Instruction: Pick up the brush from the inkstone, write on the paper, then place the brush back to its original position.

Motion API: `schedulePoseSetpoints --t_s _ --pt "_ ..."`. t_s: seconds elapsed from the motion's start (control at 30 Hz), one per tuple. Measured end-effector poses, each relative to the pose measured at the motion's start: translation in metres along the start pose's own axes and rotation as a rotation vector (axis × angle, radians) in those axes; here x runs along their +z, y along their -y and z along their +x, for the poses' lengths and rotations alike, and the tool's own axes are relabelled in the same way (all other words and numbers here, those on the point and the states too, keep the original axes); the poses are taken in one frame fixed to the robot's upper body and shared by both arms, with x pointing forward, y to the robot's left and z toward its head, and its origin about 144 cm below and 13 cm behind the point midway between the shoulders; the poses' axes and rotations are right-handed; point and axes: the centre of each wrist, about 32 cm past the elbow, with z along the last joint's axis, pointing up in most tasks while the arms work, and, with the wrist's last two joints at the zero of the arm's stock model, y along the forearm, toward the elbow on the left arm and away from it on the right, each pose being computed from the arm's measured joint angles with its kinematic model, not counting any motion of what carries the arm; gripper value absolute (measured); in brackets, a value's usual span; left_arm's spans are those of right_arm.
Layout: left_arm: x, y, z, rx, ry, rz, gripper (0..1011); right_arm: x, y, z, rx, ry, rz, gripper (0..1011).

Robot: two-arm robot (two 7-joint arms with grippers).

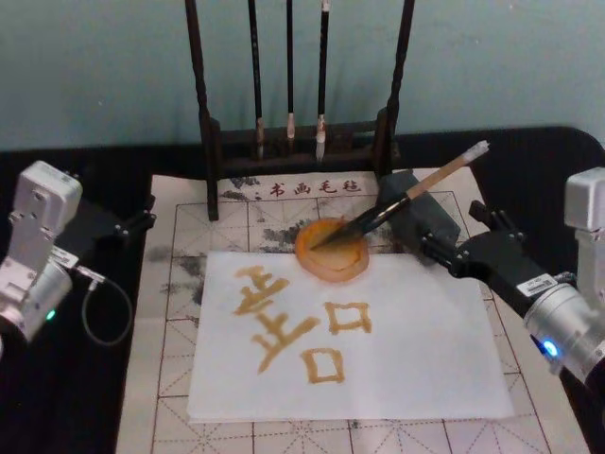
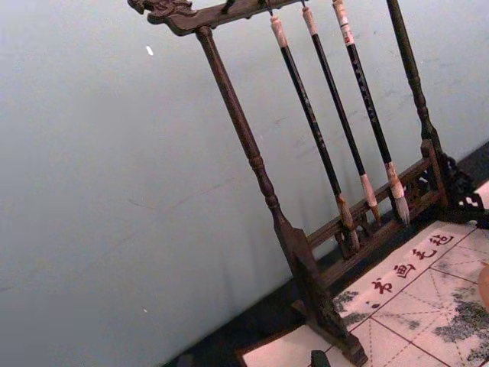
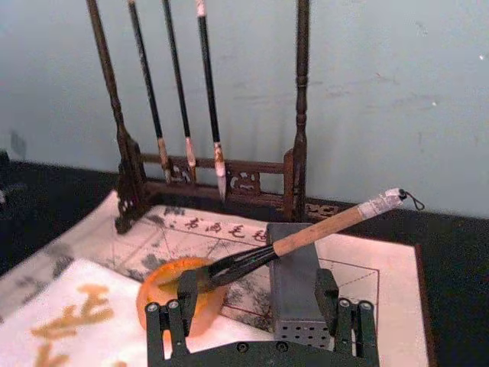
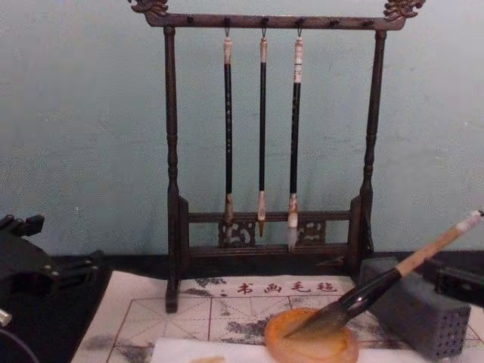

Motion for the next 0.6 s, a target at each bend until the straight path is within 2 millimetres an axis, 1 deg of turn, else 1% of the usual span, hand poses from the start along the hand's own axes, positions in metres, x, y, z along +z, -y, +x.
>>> schedulePoseSetpoints --t_s 0.1,0.27,0.6 --pt "0.0000 0.0000 0.0000 0.000 0.000 0.000 1001 -0.0035 -0.0014 -0.0006 0.004 0.064 -0.011 1000" --pt "0.0000 0.0000 0.0000 0.000 0.000 0.000 1001 -0.0059 -0.0025 -0.0009 0.018 0.116 -0.036 1000" --pt "0.0000 0.0000 0.0000 0.000 0.000 0.000 1001 -0.0068 -0.0045 -0.0004 0.032 0.156 -0.072 1000"
